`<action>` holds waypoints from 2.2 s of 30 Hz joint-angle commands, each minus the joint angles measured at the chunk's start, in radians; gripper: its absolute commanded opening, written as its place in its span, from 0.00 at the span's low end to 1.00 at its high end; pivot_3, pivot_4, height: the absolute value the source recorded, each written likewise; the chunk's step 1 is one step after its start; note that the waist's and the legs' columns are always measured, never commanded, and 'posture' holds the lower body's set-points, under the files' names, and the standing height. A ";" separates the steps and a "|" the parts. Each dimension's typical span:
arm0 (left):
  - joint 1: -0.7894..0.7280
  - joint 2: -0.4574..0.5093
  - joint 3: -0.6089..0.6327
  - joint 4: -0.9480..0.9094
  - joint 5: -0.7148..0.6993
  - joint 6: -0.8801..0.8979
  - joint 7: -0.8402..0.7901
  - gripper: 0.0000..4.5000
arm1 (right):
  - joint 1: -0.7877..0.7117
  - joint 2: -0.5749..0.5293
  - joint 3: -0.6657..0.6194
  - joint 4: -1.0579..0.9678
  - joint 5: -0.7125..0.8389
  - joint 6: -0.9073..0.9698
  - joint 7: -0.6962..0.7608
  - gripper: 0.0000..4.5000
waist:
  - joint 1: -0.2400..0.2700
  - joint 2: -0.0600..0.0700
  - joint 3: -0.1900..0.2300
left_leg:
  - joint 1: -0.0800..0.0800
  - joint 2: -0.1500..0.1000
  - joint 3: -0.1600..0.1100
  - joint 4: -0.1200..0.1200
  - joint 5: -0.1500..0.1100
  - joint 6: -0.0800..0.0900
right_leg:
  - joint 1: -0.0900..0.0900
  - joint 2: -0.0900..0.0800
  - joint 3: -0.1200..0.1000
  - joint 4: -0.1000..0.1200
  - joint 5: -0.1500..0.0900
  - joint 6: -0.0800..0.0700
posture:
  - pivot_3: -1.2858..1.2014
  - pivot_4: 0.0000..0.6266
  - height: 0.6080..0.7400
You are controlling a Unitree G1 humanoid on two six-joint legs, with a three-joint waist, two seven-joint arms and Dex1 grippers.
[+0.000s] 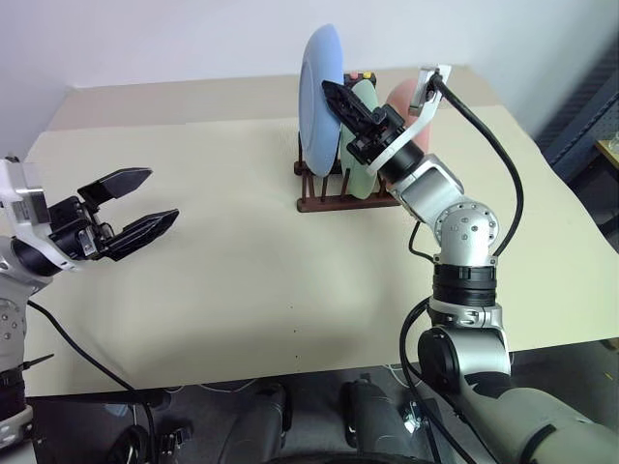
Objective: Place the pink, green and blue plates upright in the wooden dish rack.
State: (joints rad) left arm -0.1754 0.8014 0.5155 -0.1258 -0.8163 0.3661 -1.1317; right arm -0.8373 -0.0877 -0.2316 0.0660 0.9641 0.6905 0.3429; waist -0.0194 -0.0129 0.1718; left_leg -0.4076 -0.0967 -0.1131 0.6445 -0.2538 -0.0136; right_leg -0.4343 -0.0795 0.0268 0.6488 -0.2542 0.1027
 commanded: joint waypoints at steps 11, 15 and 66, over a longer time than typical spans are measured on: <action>0.001 -0.013 -0.015 -0.041 0.000 -0.011 0.014 0.99 | 0.005 0.014 0.044 0.051 -0.120 -0.026 -0.004 0.00 | 0.000 0.000 0.000 | 0.000 0.000 0.000 0.000 0.000 0.000 | 0.000 0.000 0.000 0.000 0.000 0.000 | 0.52 0.24 1.00; 0.004 -0.017 -0.019 -0.045 0.003 -0.014 0.024 1.00 | 0.001 0.022 0.047 0.056 -0.136 -0.031 0.001 0.15 | 0.000 0.000 0.000 | 0.000 0.000 0.000 0.000 0.000 0.000 | 0.000 0.000 0.000 0.000 0.000 0.000 | 0.52 0.24 1.00; 0.030 0.001 -0.139 -0.015 0.126 -0.078 -0.066 1.00 | 0.366 -0.622 0.092 -0.410 -0.292 -0.327 0.789 1.00 | 0.009 0.002 0.001 | 0.001 0.001 0.001 0.001 -0.002 0.003 | 0.002 0.000 0.000 -0.002 0.000 0.000 | 0.52 0.24 1.00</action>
State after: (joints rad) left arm -0.1395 0.7867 0.3731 -0.1077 -0.7039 0.3142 -1.1956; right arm -0.4915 -0.6881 -0.1393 -0.3037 0.6832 0.4080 1.0732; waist -0.0101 -0.0107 0.1725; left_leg -0.4071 -0.0959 -0.1125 0.6459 -0.2560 -0.0099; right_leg -0.4309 -0.0805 0.0267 0.6459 -0.2542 0.1029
